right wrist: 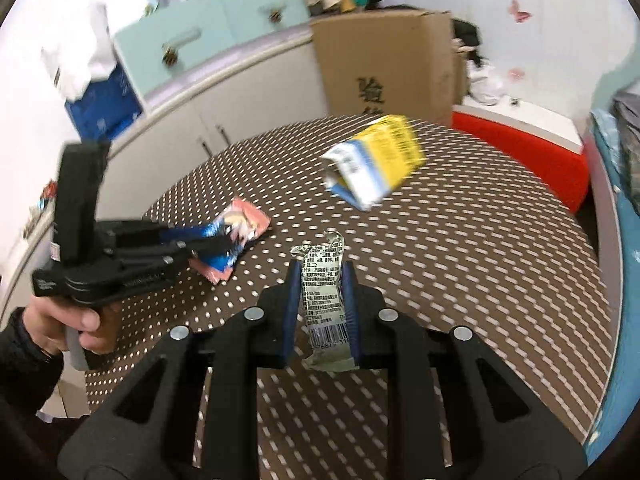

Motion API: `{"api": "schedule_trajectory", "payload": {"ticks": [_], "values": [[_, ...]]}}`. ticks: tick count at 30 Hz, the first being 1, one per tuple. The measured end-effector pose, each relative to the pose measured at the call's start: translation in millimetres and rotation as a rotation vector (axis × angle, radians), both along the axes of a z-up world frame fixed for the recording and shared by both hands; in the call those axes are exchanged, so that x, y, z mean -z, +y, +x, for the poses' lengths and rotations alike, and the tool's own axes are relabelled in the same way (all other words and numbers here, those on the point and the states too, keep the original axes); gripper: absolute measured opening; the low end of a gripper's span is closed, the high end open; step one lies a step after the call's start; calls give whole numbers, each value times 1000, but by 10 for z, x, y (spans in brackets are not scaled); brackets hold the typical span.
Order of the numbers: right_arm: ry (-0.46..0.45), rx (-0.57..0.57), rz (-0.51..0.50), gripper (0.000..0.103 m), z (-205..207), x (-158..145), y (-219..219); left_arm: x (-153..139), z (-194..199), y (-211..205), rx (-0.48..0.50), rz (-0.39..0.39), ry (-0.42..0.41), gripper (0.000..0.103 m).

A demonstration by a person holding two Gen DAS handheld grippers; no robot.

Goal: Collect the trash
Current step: 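Grasp the green wrapper with the right tool while the left tool grasps the blue-pink snack bag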

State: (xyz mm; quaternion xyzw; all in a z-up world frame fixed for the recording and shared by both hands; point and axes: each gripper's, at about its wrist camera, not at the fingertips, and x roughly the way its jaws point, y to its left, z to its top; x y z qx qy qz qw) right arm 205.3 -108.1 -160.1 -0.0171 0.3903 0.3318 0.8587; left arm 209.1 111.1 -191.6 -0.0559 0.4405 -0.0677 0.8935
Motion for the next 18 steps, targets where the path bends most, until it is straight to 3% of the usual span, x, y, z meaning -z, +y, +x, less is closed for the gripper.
{"api": "schedule_trajectory", "payload": {"ticks": [11,18], "values": [[-73,284,133,21,-269,-324,-1502,-421,-73,-905,150,-24,-71,21],[-42,539,185,21,-354,-145,-2616,-724,-27,-1700,243,-57,-126,21]]}}
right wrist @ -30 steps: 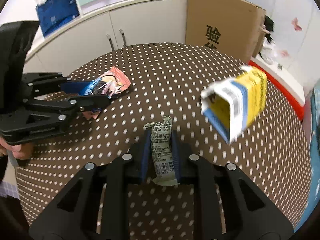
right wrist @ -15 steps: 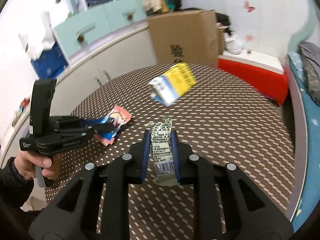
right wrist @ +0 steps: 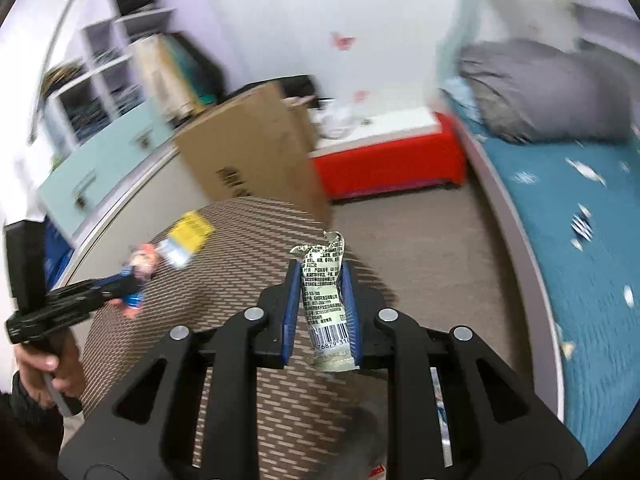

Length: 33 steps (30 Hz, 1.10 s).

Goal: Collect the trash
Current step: 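Grasp the green wrapper with the right tool while the left tool grasps the blue-pink snack bag, then carry the green wrapper and blue-pink bag over the wastebasket with both tools, then open both tools over the wastebasket to drop the wrapper and bag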

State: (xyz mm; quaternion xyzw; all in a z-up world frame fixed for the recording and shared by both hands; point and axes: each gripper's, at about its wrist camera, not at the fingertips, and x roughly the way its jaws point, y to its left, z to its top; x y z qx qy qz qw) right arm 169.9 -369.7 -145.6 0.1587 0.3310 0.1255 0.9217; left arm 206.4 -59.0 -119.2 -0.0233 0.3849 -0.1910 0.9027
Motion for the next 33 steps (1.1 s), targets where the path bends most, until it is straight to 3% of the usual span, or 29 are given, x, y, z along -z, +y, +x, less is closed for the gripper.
{"api": "schedule_trajectory", "payload": {"ticks": [7,17,18,19,20,24,26,33], "values": [[205,178,69,21,69,971,-790,0,64,-785,96,12,2,21],[379,263,152,24,269,1962,-1207,115,163,-1586,207,60,18,21],[404,274,153,31,287,2054,-1236,129,177,-1659,216,62,22,21],[438,291,157,66,306,2167,-1284,145,190,-1716,223,64,24,21],[449,320,158,76,296,2250,-1340,162,198,-1778,230,68,26,21],[472,372,198,81,191,2375,-1524,274,250,-2089,273,82,53,21],[447,400,211,87,78,2313,-1612,347,280,-2263,300,93,68,21],[333,463,230,90,-274,1956,-1928,720,371,-2860,378,140,161,21]]}}
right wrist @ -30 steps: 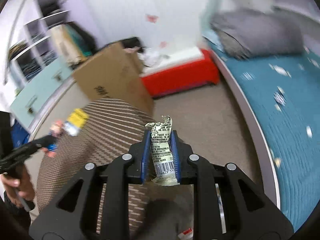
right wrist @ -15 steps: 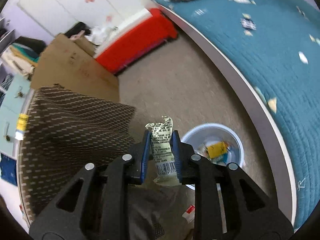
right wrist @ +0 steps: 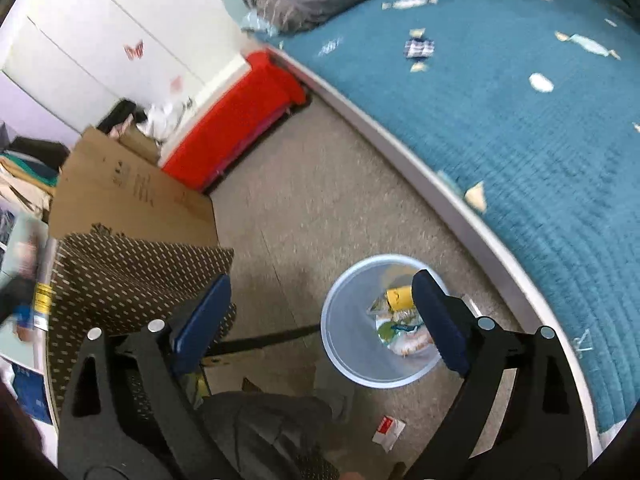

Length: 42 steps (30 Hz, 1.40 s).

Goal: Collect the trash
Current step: 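Open both tools over the wastebasket to drop the wrapper and bag, then move both tools back over the table toward the white-yellow box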

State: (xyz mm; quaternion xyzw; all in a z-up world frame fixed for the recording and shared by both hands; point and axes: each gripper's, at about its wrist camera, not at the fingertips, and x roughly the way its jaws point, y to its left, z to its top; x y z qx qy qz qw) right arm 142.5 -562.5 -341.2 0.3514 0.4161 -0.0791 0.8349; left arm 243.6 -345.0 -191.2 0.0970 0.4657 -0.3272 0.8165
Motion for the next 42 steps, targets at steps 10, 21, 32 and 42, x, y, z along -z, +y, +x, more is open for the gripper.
{"api": "schedule_trajectory", "payload": {"ticks": [10,21,32,42], "values": [[-88,50,-27,93,-265,-437,-203,630,179,-608,38,97,151,31],[-76,72,-48,97,-282,-565,-60,511,318,-535,-62,111,122,92],[-120,14,-114,97,-215,-1055,410,-89,46,-28,-79,28,-3,94],[-187,-71,-184,97,-140,-1627,1029,-585,-141,655,-133,-25,-113,95]]}}
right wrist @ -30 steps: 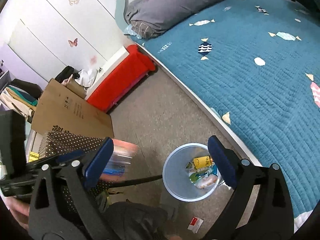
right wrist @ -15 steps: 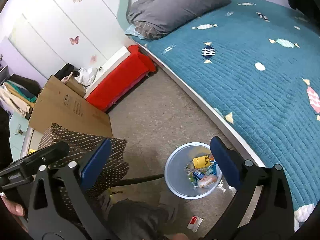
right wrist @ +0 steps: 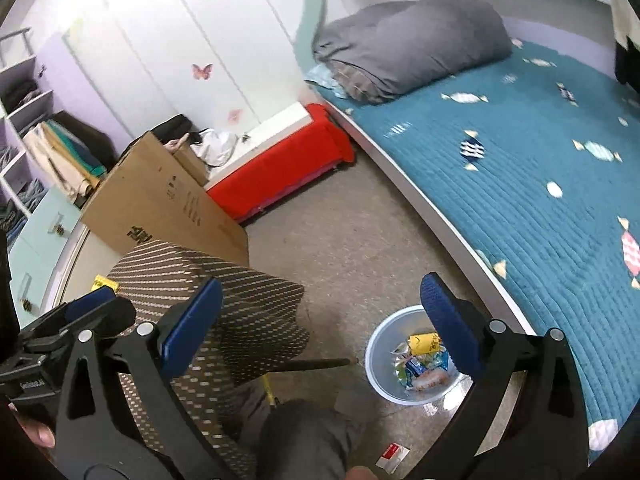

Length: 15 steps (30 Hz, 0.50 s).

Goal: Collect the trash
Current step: 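Move both tools back over the table toward the white-yellow box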

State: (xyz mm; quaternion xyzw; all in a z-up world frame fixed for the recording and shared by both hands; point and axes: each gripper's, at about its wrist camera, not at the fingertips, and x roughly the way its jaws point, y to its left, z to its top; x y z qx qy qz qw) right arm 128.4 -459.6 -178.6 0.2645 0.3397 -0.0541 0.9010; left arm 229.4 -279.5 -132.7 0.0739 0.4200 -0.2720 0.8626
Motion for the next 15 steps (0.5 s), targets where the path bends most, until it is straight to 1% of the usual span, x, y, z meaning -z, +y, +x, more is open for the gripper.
{"api": "schedule_trajectory", "payload": {"ticks": [7,12,15], "values": [[-29,-73,-58,97,91,-337,470,-271,-66,602,-79,-16,-82,95],[-48,-152,-97,97,201,-506,894,-318,-40,1128,-162,-31,-97,95],[-50,-200,-118,97,275,-545,1153,-287,17,1554,-240,-38,-96,95]]}}
